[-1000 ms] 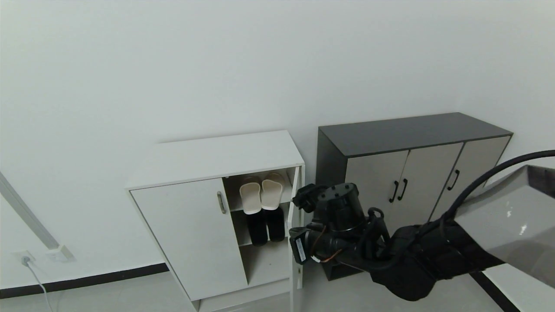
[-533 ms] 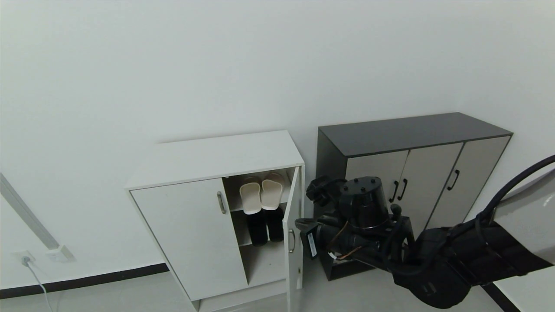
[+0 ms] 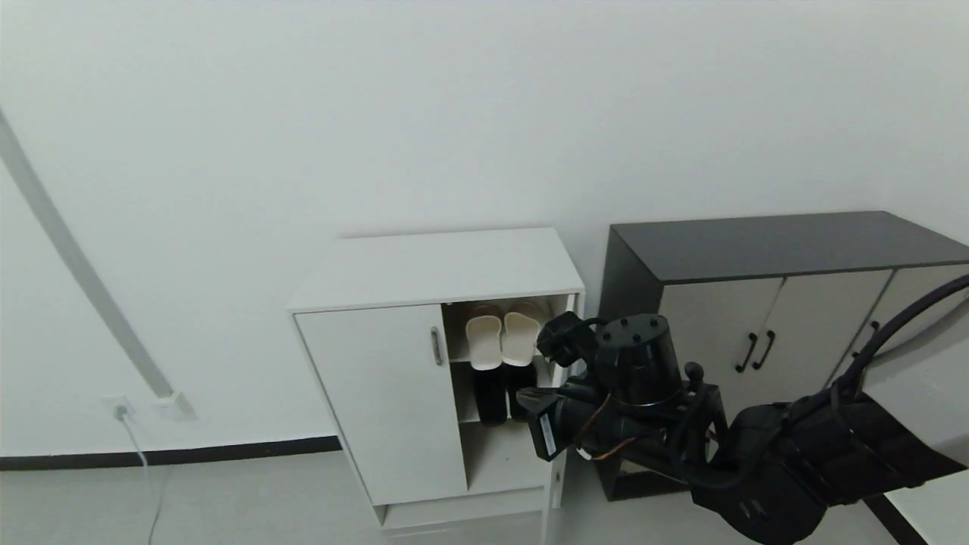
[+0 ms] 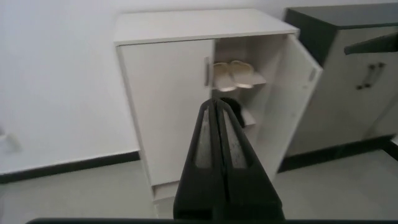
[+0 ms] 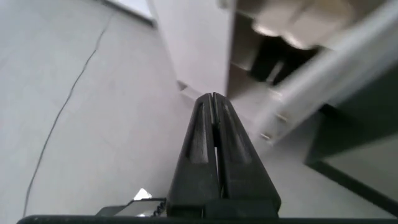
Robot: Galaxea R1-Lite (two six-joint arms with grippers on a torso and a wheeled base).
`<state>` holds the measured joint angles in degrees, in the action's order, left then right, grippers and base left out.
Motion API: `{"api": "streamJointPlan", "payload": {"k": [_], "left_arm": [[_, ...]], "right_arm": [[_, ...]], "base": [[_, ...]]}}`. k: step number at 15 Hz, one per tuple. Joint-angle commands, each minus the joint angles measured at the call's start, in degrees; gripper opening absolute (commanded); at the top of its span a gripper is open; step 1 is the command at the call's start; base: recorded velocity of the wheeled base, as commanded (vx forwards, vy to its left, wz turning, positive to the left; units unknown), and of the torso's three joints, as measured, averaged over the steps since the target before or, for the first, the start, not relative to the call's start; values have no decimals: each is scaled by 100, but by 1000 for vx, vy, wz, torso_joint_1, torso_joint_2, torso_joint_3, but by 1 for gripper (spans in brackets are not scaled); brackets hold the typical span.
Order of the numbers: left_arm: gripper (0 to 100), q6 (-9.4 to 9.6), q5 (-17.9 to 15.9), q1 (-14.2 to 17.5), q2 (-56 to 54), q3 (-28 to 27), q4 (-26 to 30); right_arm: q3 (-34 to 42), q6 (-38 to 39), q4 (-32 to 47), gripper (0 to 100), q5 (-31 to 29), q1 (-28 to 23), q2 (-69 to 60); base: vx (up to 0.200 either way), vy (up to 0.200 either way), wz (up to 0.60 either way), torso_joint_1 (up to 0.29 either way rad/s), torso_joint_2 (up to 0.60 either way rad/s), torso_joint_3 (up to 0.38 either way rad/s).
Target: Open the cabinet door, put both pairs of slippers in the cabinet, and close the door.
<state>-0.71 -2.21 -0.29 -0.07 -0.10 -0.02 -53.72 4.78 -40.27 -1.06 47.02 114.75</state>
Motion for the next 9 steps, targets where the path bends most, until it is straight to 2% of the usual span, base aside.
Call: {"api": "streamJointPlan", "payload": {"k": [1, 5, 7, 9], "left_arm": [[0, 0, 1, 12, 7, 1, -6], [0, 0, 1, 12, 7, 1, -6], [0, 0, 1, 12, 7, 1, 2], [0, 9, 1, 12, 7, 1, 2]], "right_arm": [[90, 6, -16, 0, 106, -26, 4], [345, -109, -614, 0, -43, -307, 47], [371, -223, -359, 0, -755, -474, -128], [407, -223, 247, 0, -1089, -677, -418]], "base": [[0, 0, 600, -2, 2, 7], [0, 0, 0, 0, 0, 0], [0, 0, 0, 0, 0, 0], [0, 0, 0, 0, 0, 0]]}}
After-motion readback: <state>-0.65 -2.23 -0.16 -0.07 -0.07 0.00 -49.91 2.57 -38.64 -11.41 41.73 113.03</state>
